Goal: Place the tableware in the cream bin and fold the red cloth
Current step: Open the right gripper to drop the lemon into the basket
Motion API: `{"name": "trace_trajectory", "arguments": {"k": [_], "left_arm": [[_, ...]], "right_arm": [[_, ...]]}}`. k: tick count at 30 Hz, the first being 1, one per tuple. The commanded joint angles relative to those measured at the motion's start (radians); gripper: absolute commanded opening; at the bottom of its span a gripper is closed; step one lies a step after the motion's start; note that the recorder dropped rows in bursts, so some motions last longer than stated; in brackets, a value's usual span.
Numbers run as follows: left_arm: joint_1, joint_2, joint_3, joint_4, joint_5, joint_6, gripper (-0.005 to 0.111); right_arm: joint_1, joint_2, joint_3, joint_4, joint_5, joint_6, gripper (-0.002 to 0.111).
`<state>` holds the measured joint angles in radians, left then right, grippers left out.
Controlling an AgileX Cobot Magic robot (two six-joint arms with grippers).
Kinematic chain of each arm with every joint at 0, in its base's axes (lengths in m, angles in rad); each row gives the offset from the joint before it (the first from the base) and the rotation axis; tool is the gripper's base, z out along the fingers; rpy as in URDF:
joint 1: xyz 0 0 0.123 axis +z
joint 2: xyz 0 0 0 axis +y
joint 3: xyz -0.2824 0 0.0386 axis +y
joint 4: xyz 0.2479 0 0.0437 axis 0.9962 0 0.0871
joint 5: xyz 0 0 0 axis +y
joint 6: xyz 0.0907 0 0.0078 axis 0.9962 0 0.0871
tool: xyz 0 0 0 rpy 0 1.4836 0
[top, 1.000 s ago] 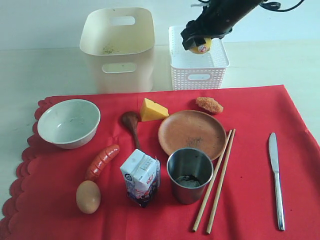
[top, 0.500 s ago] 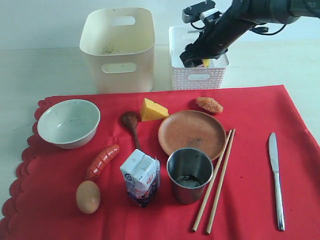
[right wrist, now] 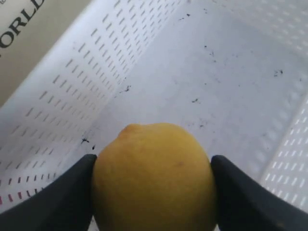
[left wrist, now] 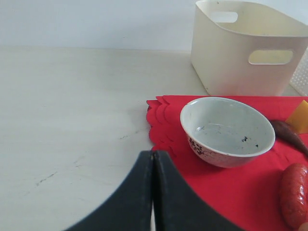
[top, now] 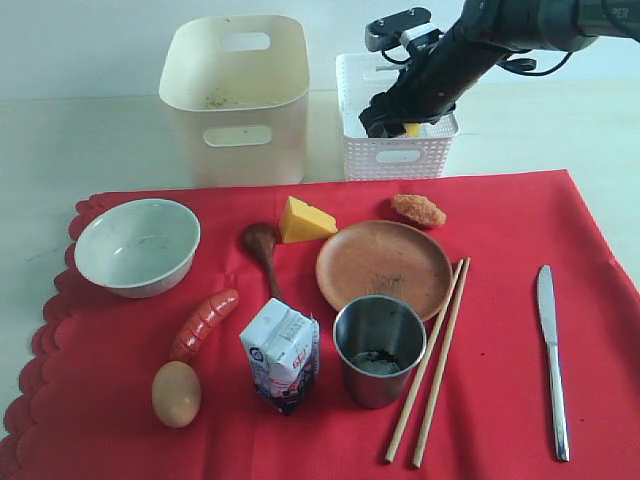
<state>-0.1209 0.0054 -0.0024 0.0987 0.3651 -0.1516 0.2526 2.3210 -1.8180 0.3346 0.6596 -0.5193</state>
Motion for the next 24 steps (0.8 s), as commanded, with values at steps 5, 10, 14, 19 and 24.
{"name": "trace_trajectory", "arguments": {"k": [5,10,14,19,24], "left_arm": [[0.002,-0.005,0.002,-0.006,-0.009,-0.005,0.0],[0.002,-0.005,0.002,-0.006,-0.009,-0.005,0.0],[0.002,-0.005,0.002,-0.006,-0.009,-0.005,0.0],[0.002,-0.005,0.002,-0.006,-0.009,-0.005,0.0],[0.002,-0.005,0.002,-0.006,-0.009,-0.005,0.0]], "right_arm": [[0.002,-0.061,-0.014,-0.079,0.059,0.048,0.067],[0.002,-0.091,-0.014,-0.082,0.082,0.061,0.072],[0.002,-0.114,-0.014,-0.082,0.119,0.061,0.073],[0.002,-0.151,-0.014,-0.084,0.188,0.097,0.073],[0.002,-0.196,-0.014,-0.084,0.282,0.13,0.071]]}}
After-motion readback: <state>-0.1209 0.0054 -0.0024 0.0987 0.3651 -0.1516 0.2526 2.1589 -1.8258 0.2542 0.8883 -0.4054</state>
